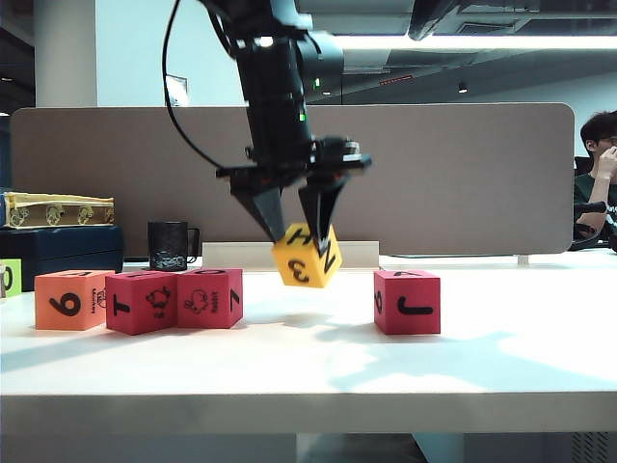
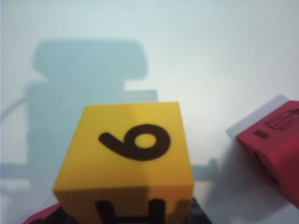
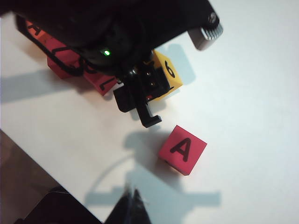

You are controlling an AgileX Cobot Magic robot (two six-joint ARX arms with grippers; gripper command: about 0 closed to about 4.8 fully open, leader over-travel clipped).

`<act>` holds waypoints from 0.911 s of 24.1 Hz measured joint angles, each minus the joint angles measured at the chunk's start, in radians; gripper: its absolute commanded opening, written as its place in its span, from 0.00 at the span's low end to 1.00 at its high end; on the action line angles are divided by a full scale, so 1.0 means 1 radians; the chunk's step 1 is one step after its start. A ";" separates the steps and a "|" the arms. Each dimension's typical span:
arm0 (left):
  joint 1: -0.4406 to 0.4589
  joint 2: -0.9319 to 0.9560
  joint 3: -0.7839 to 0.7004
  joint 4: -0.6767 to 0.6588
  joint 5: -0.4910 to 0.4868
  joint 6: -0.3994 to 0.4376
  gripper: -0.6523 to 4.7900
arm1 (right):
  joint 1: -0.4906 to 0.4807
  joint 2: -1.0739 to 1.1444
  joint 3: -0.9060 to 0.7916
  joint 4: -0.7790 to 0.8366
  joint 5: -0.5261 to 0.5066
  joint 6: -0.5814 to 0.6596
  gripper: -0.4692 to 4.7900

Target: Select the appropriate blocks from the scattered letter blocks on the table and arrange them in a row to spell out "ALOHA".

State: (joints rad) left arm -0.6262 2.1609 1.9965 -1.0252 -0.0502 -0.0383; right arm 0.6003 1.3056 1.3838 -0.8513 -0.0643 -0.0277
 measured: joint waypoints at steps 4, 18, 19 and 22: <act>-0.001 -0.016 0.002 -0.042 0.001 0.000 0.55 | 0.000 0.000 0.000 0.000 0.000 0.000 0.08; 0.000 -0.016 0.001 -0.236 0.027 0.000 0.55 | 0.000 0.000 0.000 0.000 0.000 0.000 0.08; 0.000 -0.016 0.001 -0.235 0.029 0.000 0.55 | 0.000 0.000 0.000 0.000 -0.002 0.000 0.08; 0.000 -0.014 0.000 -0.229 0.047 0.000 0.55 | 0.000 0.000 0.000 0.000 -0.004 0.000 0.08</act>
State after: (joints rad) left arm -0.6258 2.1464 1.9968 -1.2541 -0.0029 -0.0380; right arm 0.6006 1.3056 1.3838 -0.8513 -0.0681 -0.0273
